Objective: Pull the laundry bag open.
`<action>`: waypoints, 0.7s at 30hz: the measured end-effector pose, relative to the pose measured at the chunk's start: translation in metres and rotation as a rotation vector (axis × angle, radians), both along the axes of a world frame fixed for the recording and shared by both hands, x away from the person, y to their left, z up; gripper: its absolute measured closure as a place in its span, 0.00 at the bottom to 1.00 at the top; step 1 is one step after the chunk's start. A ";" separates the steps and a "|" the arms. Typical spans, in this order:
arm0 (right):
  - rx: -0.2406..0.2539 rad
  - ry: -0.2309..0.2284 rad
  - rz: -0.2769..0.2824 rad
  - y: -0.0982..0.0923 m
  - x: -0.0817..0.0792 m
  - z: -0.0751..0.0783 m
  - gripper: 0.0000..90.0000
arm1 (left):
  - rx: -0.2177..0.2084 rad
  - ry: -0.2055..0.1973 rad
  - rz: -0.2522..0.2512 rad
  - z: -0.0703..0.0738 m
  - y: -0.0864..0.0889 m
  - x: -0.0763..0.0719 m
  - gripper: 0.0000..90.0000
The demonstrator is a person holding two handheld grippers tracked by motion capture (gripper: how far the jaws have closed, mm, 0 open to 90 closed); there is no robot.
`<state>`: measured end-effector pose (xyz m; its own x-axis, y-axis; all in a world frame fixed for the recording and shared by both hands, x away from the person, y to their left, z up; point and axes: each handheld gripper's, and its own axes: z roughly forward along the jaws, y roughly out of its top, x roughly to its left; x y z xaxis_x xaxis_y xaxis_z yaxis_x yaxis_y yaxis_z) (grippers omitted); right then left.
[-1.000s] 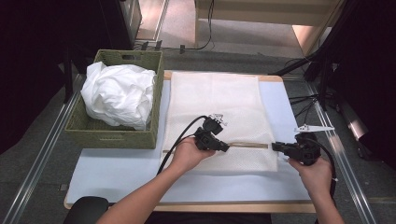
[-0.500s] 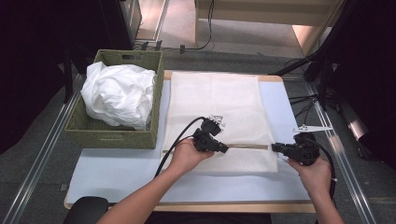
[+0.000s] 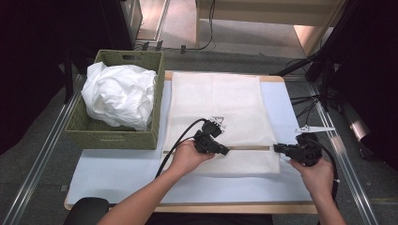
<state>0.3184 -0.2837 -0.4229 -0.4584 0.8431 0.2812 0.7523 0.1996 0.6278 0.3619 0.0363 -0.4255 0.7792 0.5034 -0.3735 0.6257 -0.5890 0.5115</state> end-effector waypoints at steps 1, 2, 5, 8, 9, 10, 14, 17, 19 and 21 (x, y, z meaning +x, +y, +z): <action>-0.001 0.000 0.002 0.000 0.000 0.000 0.96 | -0.001 0.003 -0.007 -0.001 0.000 0.000 0.98; -0.003 -0.003 0.000 0.001 0.000 0.001 0.96 | 0.001 0.005 -0.003 -0.002 0.000 0.001 0.98; -0.027 -0.019 0.008 0.003 -0.002 0.004 0.96 | 0.011 0.018 -0.002 -0.006 -0.001 0.001 0.98; -0.034 -0.028 0.002 0.005 -0.004 0.005 0.97 | 0.014 0.015 -0.003 -0.006 0.001 0.002 0.98; -0.041 -0.018 0.005 0.006 -0.004 0.005 0.97 | 0.024 -0.008 -0.006 -0.006 0.002 0.001 0.98; -0.040 -0.019 0.008 0.006 -0.004 0.005 0.97 | 0.017 0.011 -0.003 -0.006 0.003 0.001 0.99; -0.083 -0.027 -0.009 0.009 -0.005 0.007 0.97 | 0.098 -0.047 0.003 -0.009 0.008 0.000 0.99; -0.053 -0.010 -0.026 0.002 -0.003 0.005 0.97 | 0.045 -0.002 0.037 -0.007 0.015 0.002 0.99; -0.068 -0.017 -0.020 0.005 -0.003 0.004 0.97 | 0.031 0.006 0.035 -0.005 0.016 0.002 0.98; -0.060 -0.024 -0.010 0.006 -0.003 0.004 0.97 | 0.027 -0.005 0.030 -0.004 0.017 0.001 0.98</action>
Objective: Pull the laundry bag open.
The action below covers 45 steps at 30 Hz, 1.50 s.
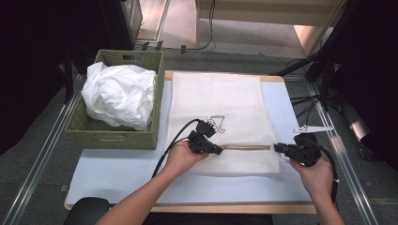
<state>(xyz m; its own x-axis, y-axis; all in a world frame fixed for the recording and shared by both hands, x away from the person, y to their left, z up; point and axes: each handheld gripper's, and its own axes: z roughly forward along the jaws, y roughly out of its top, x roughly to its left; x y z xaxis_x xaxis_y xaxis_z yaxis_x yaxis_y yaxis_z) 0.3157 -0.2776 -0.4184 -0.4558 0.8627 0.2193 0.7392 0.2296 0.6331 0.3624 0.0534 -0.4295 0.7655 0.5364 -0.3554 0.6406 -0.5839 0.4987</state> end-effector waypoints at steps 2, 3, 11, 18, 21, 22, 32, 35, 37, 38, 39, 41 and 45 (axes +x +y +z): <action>0.017 -0.002 0.003 -0.003 0.000 -0.001 0.96 | -0.013 -0.002 -0.001 0.003 0.002 -0.003 0.98; 0.028 0.004 0.004 -0.004 0.000 -0.002 0.96 | -0.020 -0.002 -0.003 0.004 0.004 -0.003 0.98; 0.043 0.024 0.003 -0.005 0.002 -0.004 0.96 | -0.053 0.016 0.010 0.004 0.008 -0.002 0.98; 0.050 0.027 -0.001 -0.005 0.002 -0.004 0.96 | -0.055 0.011 0.014 0.006 0.010 -0.004 0.98; 0.049 0.029 0.000 -0.005 0.002 -0.004 0.96 | -0.054 0.001 0.011 0.006 0.010 -0.005 0.98; 0.046 0.026 0.005 -0.005 0.002 -0.004 0.96 | -0.049 -0.002 0.011 0.007 0.010 -0.006 0.98; 0.063 0.038 0.018 -0.004 0.003 -0.004 0.97 | -0.009 -0.028 0.028 0.004 0.016 -0.007 0.98; 0.000 0.021 -0.006 -0.004 0.003 -0.003 0.97 | 0.016 0.015 0.092 -0.003 0.033 0.000 0.99; 0.048 0.037 -0.031 -0.010 0.004 -0.005 0.97 | -0.024 0.022 0.102 0.000 0.042 -0.001 0.99; 0.044 0.042 -0.030 -0.009 0.004 -0.006 0.97 | -0.025 0.017 0.103 0.002 0.042 -0.002 0.99; 0.044 0.040 -0.026 -0.009 0.005 -0.006 0.97 | -0.019 0.006 0.096 0.004 0.042 -0.004 0.99; 0.031 0.032 -0.016 -0.006 0.005 -0.005 0.97 | -0.013 -0.005 0.089 0.006 0.041 -0.005 0.98; 0.051 0.023 -0.004 -0.009 0.004 -0.005 0.96 | -0.018 0.001 0.093 0.006 0.042 -0.005 0.98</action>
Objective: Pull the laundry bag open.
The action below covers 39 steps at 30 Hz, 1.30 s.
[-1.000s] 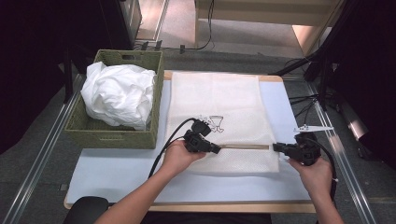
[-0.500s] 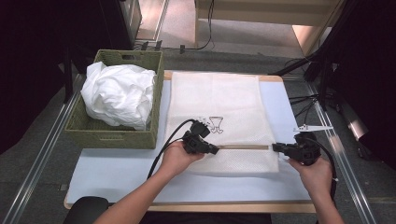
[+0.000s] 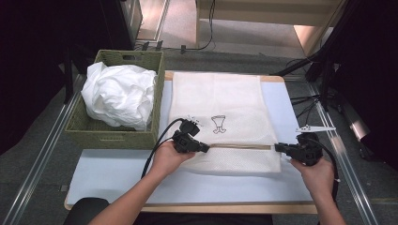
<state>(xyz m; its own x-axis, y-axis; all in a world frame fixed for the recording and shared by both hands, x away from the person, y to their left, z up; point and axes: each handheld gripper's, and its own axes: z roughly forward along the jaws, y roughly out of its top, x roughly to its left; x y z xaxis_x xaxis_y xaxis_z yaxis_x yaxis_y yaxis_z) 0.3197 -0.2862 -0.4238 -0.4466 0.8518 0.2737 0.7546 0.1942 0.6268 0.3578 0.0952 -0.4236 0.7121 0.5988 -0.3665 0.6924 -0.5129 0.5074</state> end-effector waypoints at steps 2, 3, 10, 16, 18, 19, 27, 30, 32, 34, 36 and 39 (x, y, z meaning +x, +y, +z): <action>0.000 0.008 -0.004 0.000 0.000 -0.001 0.96 | -0.004 -0.006 0.002 0.001 -0.001 -0.001 0.98; -0.002 0.007 -0.006 -0.001 0.001 -0.001 0.96 | -0.001 -0.007 -0.003 0.002 -0.001 -0.001 0.98; 0.010 0.017 -0.004 -0.001 0.001 -0.001 0.96 | 0.020 -0.016 0.000 0.002 -0.002 -0.002 0.98; 0.006 0.015 -0.002 -0.001 0.001 -0.001 0.96 | 0.028 -0.023 -0.006 0.002 -0.003 -0.004 0.98; 0.007 0.016 -0.004 0.000 0.001 -0.001 0.96 | 0.029 -0.026 -0.006 0.002 -0.003 -0.004 0.98; 0.008 0.017 -0.002 0.000 0.001 -0.001 0.96 | 0.042 -0.034 -0.012 0.002 -0.002 -0.005 0.99; 0.001 0.028 0.017 0.000 0.001 -0.002 0.96 | 0.060 -0.047 -0.005 0.000 -0.002 -0.006 0.99; 0.003 0.030 0.015 0.000 0.002 -0.002 0.97 | 0.052 -0.031 0.008 -0.001 0.001 -0.006 0.99; 0.004 0.026 0.014 0.002 0.002 -0.002 0.97 | 0.089 -0.045 0.022 -0.001 0.003 -0.007 0.99; -0.025 0.023 0.004 0.001 0.003 -0.003 0.97 | 0.102 -0.022 0.050 -0.002 0.013 -0.006 0.99; -0.003 0.029 -0.004 -0.002 0.004 -0.003 0.97 | 0.093 -0.024 0.069 0.000 0.022 -0.008 0.99; 0.001 0.029 0.013 -0.001 0.004 -0.005 0.96 | 0.085 -0.036 0.073 0.004 0.027 -0.011 0.99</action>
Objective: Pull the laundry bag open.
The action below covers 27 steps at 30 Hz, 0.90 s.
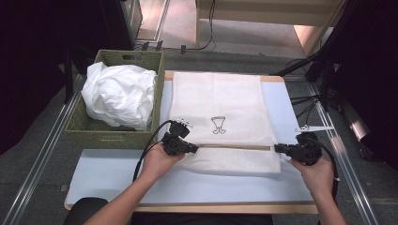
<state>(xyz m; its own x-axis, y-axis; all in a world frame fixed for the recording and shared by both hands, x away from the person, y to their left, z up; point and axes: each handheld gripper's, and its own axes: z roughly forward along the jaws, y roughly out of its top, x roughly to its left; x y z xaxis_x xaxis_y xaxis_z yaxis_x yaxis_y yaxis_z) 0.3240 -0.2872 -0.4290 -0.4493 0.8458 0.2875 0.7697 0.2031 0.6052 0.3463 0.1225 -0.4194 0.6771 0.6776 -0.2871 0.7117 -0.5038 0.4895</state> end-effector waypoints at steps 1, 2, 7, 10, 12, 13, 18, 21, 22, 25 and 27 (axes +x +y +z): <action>-0.007 -0.001 -0.001 0.002 0.000 0.000 0.96 | -0.002 0.001 0.002 0.000 0.000 -0.001 0.99; -0.011 -0.004 0.000 0.003 -0.001 0.001 0.96 | -0.003 0.000 0.004 0.000 0.000 -0.001 0.99; -0.005 -0.011 0.000 0.002 -0.002 0.001 0.96 | -0.017 -0.003 0.008 -0.001 0.001 -0.002 0.98; -0.007 -0.014 0.003 0.003 -0.002 0.001 0.96 | -0.026 -0.002 0.009 -0.001 0.002 -0.002 0.98; -0.006 -0.010 -0.001 0.003 -0.002 0.001 0.96 | -0.023 -0.006 0.007 -0.001 0.001 -0.002 0.98; -0.006 -0.010 -0.001 0.003 -0.002 0.001 0.96 | -0.026 -0.006 0.001 -0.001 0.002 -0.002 0.98; -0.009 -0.010 -0.001 0.003 -0.002 0.001 0.96 | -0.039 -0.010 0.011 -0.003 0.002 -0.003 0.98; -0.006 -0.006 0.000 0.003 -0.002 0.001 0.96 | -0.039 -0.010 0.015 -0.003 0.002 -0.004 0.98; -0.007 -0.008 0.000 0.003 -0.002 0.001 0.96 | -0.036 -0.011 0.014 -0.004 0.002 -0.003 0.98; -0.008 -0.009 0.001 0.002 -0.002 0.001 0.96 | -0.036 -0.009 0.016 -0.004 0.002 -0.003 0.98; -0.011 -0.011 -0.001 0.003 -0.002 0.001 0.96 | -0.045 -0.007 0.016 -0.005 0.002 -0.003 0.98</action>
